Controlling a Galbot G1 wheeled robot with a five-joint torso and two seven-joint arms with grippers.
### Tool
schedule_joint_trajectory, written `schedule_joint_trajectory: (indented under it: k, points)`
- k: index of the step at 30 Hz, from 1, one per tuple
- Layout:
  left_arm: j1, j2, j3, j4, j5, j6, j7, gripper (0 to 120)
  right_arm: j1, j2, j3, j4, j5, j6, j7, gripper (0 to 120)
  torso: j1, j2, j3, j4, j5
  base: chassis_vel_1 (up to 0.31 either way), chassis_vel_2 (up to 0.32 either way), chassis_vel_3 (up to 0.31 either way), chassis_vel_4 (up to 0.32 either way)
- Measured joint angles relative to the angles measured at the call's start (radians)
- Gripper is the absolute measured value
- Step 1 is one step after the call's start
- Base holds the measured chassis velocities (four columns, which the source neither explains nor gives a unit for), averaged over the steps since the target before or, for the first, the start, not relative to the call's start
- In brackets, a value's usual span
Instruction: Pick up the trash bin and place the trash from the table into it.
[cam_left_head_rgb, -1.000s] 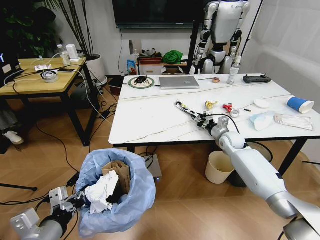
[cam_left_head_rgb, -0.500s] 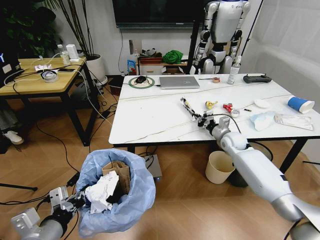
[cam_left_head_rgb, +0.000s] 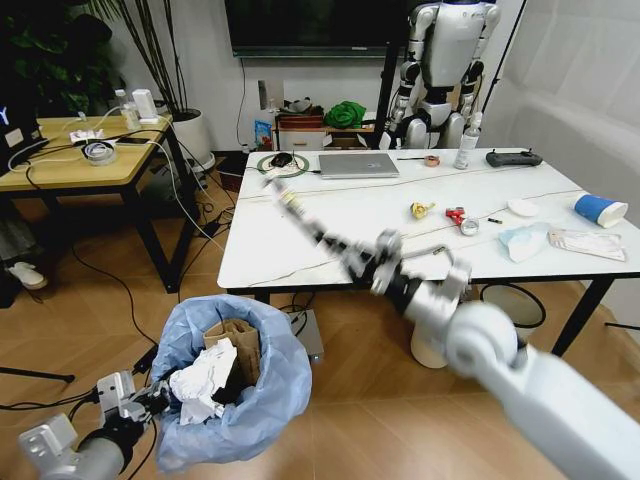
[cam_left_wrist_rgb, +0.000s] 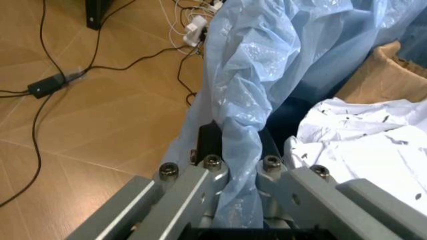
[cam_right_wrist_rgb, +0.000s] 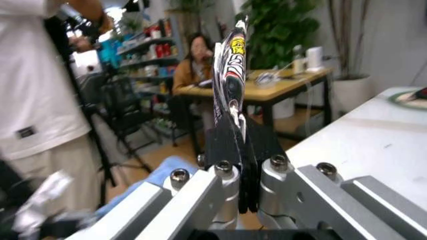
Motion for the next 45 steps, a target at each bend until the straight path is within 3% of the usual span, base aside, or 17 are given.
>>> schedule_joint_trajectory:
  k: [6, 10, 16, 22, 36, 45]
  points:
    - [0.001, -0.003, 0.004, -0.003, -0.002, 0.001, -0.001, 0, -0.095, -0.037, -0.035, 0.086, -0.008, -0.001, 0.008, 0, 0.0, 0.0, 0.0, -0.0003, -0.0004, 0.0, 0.0, 0.0, 0.0]
    - [0.005, -0.009, 0.006, -0.006, -0.002, 0.003, -0.003, 0, -0.096, -0.002, -0.08, 0.068, -0.047, 0.013, -0.005, 0, 0.0, 0.0, 0.0, -0.0001, -0.0003, 0.0, 0.0, 0.0, 0.0]
    - [0.023, -0.039, 0.006, -0.011, 0.018, 0.004, -0.005, 0, -0.029, 0.084, -0.232, -0.019, -0.124, 0.041, -0.026, 0, 0.0, 0.0, 0.0, 0.0, -0.0002, 0.0, 0.0, 0.0, 0.0]
    - [0.036, -0.059, 0.002, -0.015, 0.029, 0.004, -0.006, 0, 0.004, 0.139, -0.298, -0.081, -0.164, 0.058, -0.03, 0, 0.0, 0.0, 0.0, 0.0002, -0.0003, 0.0, 0.0, 0.0, 0.0]
    - [0.043, -0.071, -0.004, -0.026, 0.033, 0.003, -0.006, 0, -0.02, 0.145, -0.307, -0.102, -0.242, 0.074, -0.037, 0, 0.0, 0.0, 0.0, 0.0, -0.0003, 0.0, 0.0, 0.0, 0.0]
    - [0.042, -0.074, -0.003, -0.032, 0.033, 0.002, -0.006, 0, -0.061, 0.133, -0.288, -0.103, -0.294, 0.084, -0.038, 34, 0.0, 0.0, 0.0, -0.0001, -0.0001, 0.0, 0.0, 0.0, 0.0]
